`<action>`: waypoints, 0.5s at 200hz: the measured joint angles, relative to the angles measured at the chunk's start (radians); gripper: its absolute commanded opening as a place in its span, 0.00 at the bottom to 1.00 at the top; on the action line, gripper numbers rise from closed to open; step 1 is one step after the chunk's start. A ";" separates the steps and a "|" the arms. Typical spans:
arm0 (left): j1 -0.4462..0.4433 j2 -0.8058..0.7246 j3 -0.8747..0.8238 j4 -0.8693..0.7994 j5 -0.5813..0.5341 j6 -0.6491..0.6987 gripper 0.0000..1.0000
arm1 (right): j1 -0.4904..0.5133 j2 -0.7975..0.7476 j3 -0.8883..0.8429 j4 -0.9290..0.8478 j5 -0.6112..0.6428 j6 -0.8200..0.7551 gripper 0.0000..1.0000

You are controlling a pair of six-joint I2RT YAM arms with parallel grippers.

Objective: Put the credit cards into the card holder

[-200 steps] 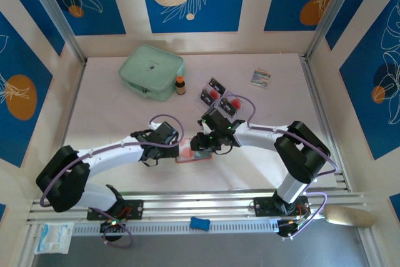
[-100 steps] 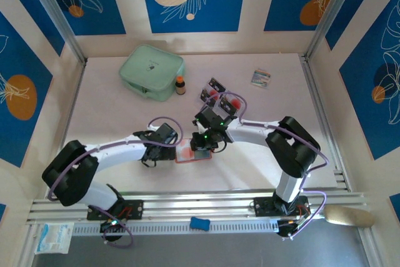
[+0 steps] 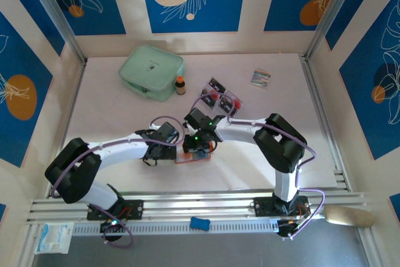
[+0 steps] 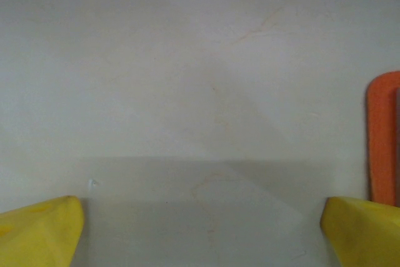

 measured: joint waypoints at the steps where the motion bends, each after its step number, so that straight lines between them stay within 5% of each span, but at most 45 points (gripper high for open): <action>1: 0.000 0.000 0.000 0.000 0.000 0.000 1.00 | 0.000 0.000 0.000 -0.001 0.000 0.000 0.08; 100: 0.000 0.000 0.000 0.000 0.000 0.000 1.00 | -0.073 -0.087 -0.002 -0.055 0.046 0.000 0.07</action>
